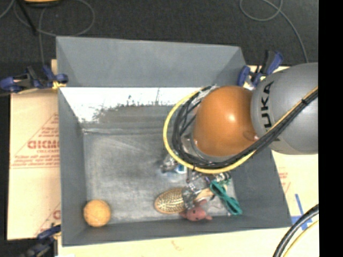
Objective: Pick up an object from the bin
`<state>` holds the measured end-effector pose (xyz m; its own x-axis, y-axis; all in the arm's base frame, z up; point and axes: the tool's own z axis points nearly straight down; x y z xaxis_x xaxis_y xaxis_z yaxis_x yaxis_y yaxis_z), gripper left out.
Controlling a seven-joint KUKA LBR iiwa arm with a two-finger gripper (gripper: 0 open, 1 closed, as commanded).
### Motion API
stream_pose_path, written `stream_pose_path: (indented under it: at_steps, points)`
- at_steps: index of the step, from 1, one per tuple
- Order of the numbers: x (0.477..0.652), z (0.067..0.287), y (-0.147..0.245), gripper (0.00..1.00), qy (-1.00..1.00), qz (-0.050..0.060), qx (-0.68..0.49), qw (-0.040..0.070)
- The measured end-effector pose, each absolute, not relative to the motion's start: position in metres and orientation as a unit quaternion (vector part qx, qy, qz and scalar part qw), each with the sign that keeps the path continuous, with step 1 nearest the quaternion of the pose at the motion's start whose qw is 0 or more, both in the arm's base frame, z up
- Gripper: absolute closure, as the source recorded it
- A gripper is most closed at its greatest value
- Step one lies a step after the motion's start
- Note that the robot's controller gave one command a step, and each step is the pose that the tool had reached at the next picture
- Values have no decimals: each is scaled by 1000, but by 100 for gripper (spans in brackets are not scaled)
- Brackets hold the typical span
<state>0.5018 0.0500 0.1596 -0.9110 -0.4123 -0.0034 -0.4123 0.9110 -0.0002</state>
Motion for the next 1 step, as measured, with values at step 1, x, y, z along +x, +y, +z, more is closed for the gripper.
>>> stream_pose_path:
  at_steps: [1]
  points:
    - [517,74,51,100,943,1,-333,4]
